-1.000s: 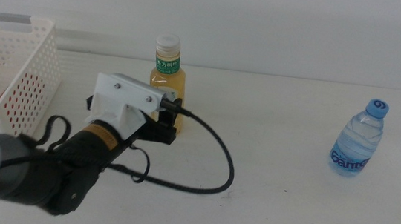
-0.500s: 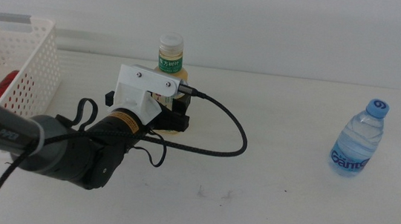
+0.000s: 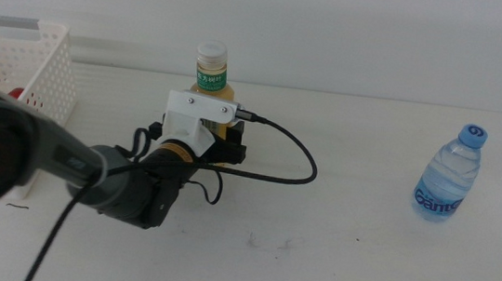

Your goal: Use arms to grab the bottles and put them into the dustbin to the left of the table.

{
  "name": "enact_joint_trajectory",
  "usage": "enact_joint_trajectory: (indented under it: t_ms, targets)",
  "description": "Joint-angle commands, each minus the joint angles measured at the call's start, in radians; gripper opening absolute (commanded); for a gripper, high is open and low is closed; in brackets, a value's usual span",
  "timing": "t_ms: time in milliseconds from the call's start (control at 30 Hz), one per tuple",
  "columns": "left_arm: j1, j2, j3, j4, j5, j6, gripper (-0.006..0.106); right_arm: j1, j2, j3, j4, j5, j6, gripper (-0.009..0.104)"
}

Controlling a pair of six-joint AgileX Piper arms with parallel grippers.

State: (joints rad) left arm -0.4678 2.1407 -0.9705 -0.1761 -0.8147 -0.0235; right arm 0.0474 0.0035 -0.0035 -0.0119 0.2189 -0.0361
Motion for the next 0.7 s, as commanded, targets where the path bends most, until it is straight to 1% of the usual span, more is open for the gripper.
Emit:
enact_joint_trajectory:
  t_ms: [0, 67, 133, 200, 233, 267, 333, 500, 567, 600, 667]
  targets:
    - [0.001, 0.039, -0.041, -0.001, -0.023, 0.000, 0.094, -0.008, -0.004, 0.004, -0.009, -0.008, -0.006, 0.079]
    - [0.001, 0.072, -0.075, -0.011, -0.024, 0.000, 0.093, -0.008, -0.004, 0.004, -0.009, -0.008, -0.006, 0.079]
    - [0.001, 0.089, -0.091, -0.035, -0.027, -0.006, 0.088, -0.008, -0.004, 0.004, -0.009, -0.008, -0.006, 0.079]
    - [0.001, 0.081, -0.087, -0.035, -0.033, -0.019, 0.077, -0.008, -0.004, 0.004, -0.009, -0.008, -0.006, 0.079]
    - [0.001, 0.061, -0.079, -0.019, -0.028, -0.011, 0.071, -0.008, -0.004, 0.004, -0.009, -0.008, -0.006, 0.079]
    - [0.001, 0.030, -0.064, 0.005, -0.009, 0.012, 0.063, -0.008, -0.004, 0.004, -0.009, -0.008, -0.006, 0.079]
    - [0.001, -0.051, -0.037, 0.013, 0.054, 0.044, 0.048, -0.008, -0.004, 0.004, -0.009, -0.008, -0.006, 0.079]
    - [0.001, -0.262, -0.020, 0.004, 0.369, 0.048, 0.011, -0.008, -0.004, 0.004, -0.009, -0.008, -0.006, 0.079]
    - [0.001, -0.355, -0.023, 0.004, 0.501, 0.046, 0.000, -0.008, -0.004, 0.004, -0.009, -0.008, -0.006, 0.079]
    - [0.001, -0.397, -0.029, 0.004, 0.590, 0.046, -0.002, -0.008, -0.004, 0.004, -0.009, -0.008, -0.006, 0.079]
    - [0.008, -0.464, -0.055, 0.013, 0.720, 0.051, -0.002, -0.008, -0.004, 0.004, -0.009, -0.008, -0.006, 0.079]
